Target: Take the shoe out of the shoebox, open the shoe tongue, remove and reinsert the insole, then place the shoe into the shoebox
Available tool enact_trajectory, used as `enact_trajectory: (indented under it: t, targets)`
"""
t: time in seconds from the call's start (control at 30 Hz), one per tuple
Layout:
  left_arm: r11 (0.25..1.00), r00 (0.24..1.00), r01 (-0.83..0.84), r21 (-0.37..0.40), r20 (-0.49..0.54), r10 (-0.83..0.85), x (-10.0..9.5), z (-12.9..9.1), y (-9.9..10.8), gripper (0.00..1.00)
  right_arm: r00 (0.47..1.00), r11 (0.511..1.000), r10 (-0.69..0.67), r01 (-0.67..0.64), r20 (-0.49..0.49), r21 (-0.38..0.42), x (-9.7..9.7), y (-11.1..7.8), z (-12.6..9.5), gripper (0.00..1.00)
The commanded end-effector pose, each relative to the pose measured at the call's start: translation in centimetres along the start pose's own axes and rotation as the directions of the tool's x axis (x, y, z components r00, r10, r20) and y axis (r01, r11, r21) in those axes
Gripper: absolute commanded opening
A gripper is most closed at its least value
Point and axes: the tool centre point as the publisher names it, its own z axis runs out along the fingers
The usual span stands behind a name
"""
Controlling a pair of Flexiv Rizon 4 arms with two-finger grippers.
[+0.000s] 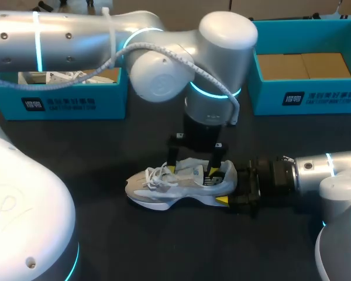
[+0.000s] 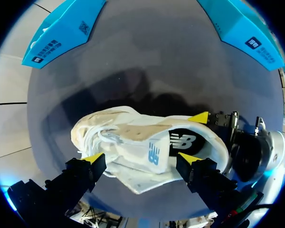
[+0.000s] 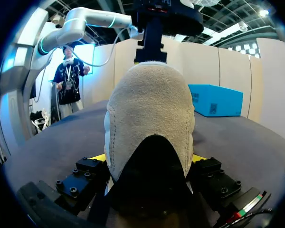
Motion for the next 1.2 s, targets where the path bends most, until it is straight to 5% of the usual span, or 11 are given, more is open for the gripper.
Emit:
enact_trajectory:
  t: [0.03,0.6,0.93,1.07,1.2]
  targets:
    - [1.000,0.999,0.001,-0.007,0.052,-0.001,1.1,0.9,-0.3,1.00,1.000,1.000,0.001,-0.001,0.001,0.005,0.0,0.2,0.1,0.00]
    - [1.000,0.991,0.009,-0.004,0.136,-0.008,-0.7,2.1,-0.6,1.00,1.000,1.000,0.001,-0.001,0.001,0.005,0.0,0.2,0.1,0.00]
    - [1.000,0.991,-0.003,-0.024,0.133,0.006,-1.6,1.3,-0.4,0.82,1.000,1.000,0.001,-0.001,0.001,0.005,0.0,0.2,0.1,0.00]
    - [0.999,0.993,-0.007,-0.034,0.118,0.011,-1.8,0.9,-0.3,0.60,1.000,1.000,0.001,-0.001,0.001,0.005,0.0,0.2,0.1,0.00]
    - [0.999,0.996,-0.011,-0.039,0.089,0.015,-2.1,0.3,0.0,0.58,1.000,1.000,0.001,-0.001,0.001,0.005,0.0,0.2,0.1,0.00]
